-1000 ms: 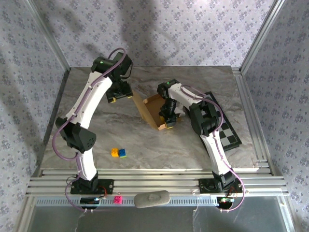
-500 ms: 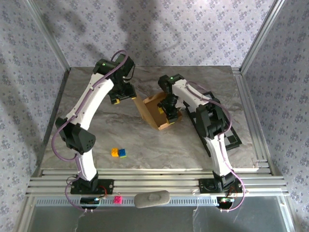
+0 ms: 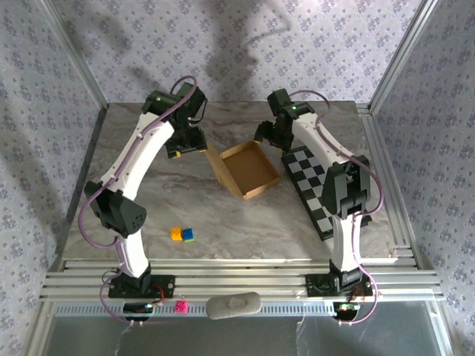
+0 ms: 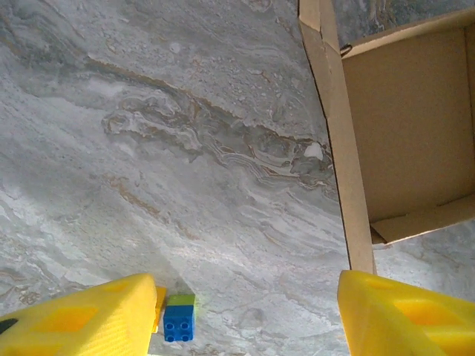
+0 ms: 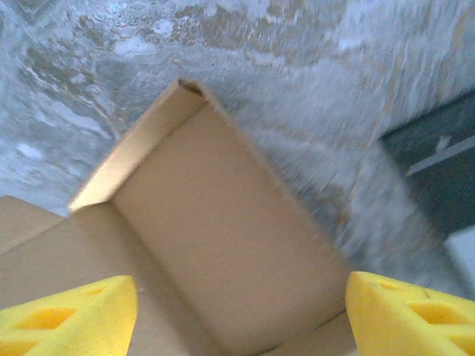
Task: Fold the paper box
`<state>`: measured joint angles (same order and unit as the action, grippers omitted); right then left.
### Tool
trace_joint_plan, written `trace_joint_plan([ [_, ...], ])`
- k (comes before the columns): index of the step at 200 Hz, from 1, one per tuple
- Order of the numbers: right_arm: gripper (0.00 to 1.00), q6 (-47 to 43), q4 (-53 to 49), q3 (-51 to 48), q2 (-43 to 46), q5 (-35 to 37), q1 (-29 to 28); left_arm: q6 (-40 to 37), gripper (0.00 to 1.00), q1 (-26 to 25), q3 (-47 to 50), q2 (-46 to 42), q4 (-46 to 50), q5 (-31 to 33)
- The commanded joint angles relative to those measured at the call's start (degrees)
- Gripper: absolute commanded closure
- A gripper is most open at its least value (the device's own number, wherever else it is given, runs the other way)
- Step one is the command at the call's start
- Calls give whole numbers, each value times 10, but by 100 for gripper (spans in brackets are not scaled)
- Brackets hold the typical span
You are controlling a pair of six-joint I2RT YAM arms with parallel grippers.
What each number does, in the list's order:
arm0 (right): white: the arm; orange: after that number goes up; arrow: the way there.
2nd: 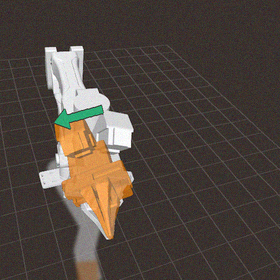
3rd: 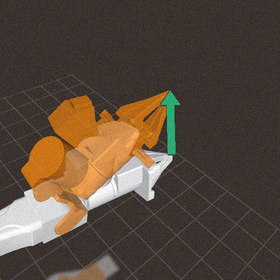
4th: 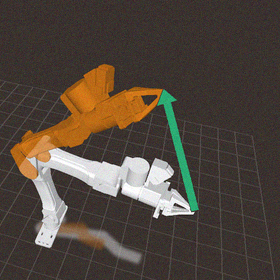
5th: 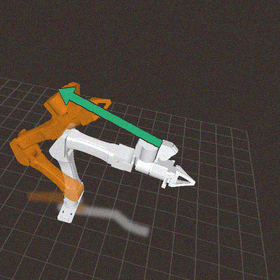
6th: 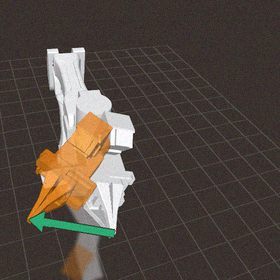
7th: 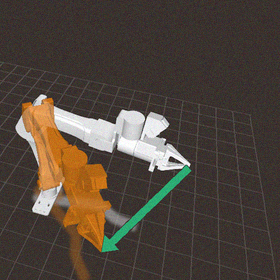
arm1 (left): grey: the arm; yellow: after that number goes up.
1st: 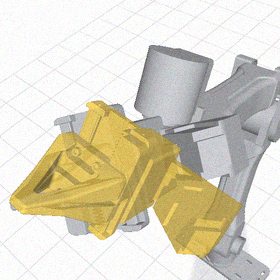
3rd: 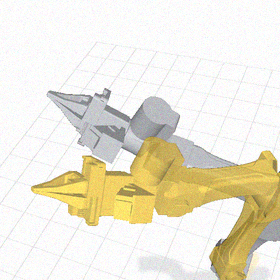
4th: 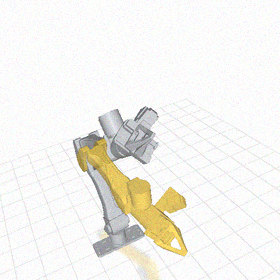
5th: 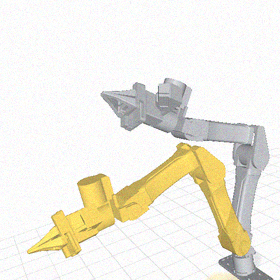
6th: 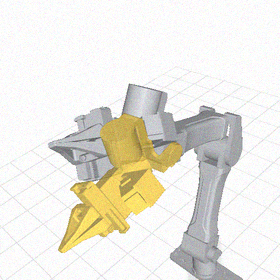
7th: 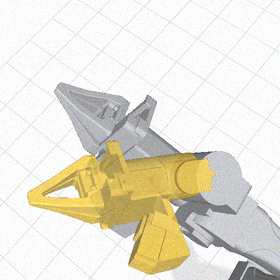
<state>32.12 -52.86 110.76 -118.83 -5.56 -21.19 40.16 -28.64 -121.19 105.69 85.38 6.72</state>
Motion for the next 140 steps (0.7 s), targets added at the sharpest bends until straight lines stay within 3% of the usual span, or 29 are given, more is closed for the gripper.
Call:
trace_joint_plan([
  [1, 26, -203, 7, 4, -33, -16, 10, -24, 35, -6, 13, -49, -9, 21],
  [39, 37, -216, -31, 77, -114, -51, 10, -28, 35, -8, 61, -92, -46, 26],
  [62, 42, -209, -49, 101, -145, -32, 6, -30, 35, -8, 73, -112, -53, 34],
  [140, 64, -126, -48, 111, -177, -10, -4, -33, 36, -8, 124, -155, -69, 38],
])
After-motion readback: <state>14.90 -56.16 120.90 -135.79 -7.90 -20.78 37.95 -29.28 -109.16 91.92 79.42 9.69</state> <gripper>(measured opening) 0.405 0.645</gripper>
